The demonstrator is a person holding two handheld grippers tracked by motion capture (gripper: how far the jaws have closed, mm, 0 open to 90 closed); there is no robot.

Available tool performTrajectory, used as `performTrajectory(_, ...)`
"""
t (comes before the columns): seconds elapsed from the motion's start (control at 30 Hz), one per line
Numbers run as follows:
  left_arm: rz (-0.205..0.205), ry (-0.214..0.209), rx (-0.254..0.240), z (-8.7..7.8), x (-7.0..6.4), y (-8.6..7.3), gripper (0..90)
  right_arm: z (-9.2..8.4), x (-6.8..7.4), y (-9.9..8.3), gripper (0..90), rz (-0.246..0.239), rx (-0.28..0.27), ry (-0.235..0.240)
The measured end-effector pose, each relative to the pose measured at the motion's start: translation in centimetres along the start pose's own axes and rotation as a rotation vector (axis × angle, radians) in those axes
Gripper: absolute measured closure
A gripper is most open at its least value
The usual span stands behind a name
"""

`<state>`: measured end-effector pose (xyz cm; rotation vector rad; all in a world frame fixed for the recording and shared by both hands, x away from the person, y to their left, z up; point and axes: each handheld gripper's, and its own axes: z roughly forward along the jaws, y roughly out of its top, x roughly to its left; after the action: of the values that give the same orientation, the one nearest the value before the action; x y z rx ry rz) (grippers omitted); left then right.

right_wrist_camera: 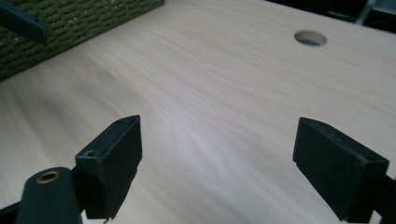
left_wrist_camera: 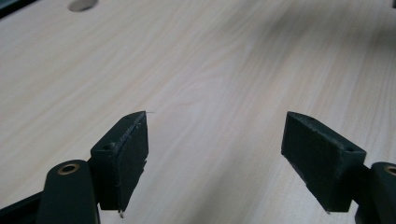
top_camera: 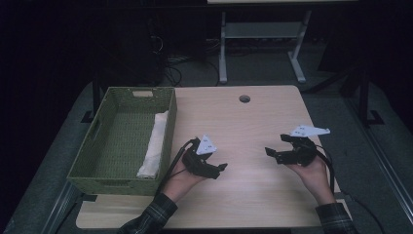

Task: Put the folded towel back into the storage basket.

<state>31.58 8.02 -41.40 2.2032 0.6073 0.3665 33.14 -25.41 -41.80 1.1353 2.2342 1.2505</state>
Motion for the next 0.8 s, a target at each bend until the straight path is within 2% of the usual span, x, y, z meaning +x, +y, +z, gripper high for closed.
performTrajectory(0.03,-0.001,0.000,0.004,0.3,-0.2,-0.2,22.7,0.0,0.0,0.0,15.2,0.000,0.000,0.000)
performTrajectory(0.07,-0.001,-0.006,0.003,0.9,-0.6,-0.8,22.6,-0.5,-0.1,-1.3,15.0,0.008,0.004,-0.015)
performTrajectory(0.1,-0.001,-0.006,0.003,0.9,-0.6,-0.8,22.7,-0.5,-0.1,-1.3,15.0,0.008,0.004,-0.015)
performTrajectory(0.13,0.001,-0.015,0.016,1.5,-0.8,-1.3,22.4,-0.7,-0.2,-2.6,14.0,0.010,0.025,-0.033)
performTrajectory(0.2,-0.001,-0.024,0.025,2.0,-1.0,-1.7,22.0,-0.7,-0.2,-3.0,13.6,0.014,0.037,-0.038)
performTrajectory(0.23,0.010,-0.022,0.037,2.3,-1.1,-2.0,21.6,-0.7,-0.2,-3.6,13.5,0.017,0.054,-0.050)
performTrajectory(0.33,0.000,-0.031,0.054,3.1,-1.3,-2.8,19.0,-0.6,0.0,-5.2,10.8,0.037,0.099,-0.058)
performTrajectory(0.4,-0.003,-0.043,0.065,3.4,-1.3,-3.2,18.5,-0.6,0.0,-5.4,10.3,0.037,0.108,-0.058)
performTrajectory(0.43,0.005,-0.035,0.077,3.6,-1.2,-3.5,17.5,-0.5,0.2,-5.9,10.0,0.023,0.135,-0.084)
performTrajectory(0.5,0.011,-0.029,0.080,3.7,-1.1,-3.6,16.9,-0.5,0.2,-6.2,9.9,0.011,0.144,-0.096)
performTrajectory(0.63,-0.048,-0.053,0.068,4.1,-0.7,-4.4,15.6,-0.5,0.2,-7.0,9.4,0.010,0.153,-0.123)
performTrajectory(0.67,-0.032,-0.048,0.070,4.2,-0.8,-4.6,15.3,-0.4,0.2,-7.1,9.4,0.003,0.152,-0.132)
performTrajectory(0.8,-0.029,-0.045,0.067,4.3,-0.9,-4.7,14.7,0.2,0.3,-7.5,8.5,-0.010,0.177,-0.154)
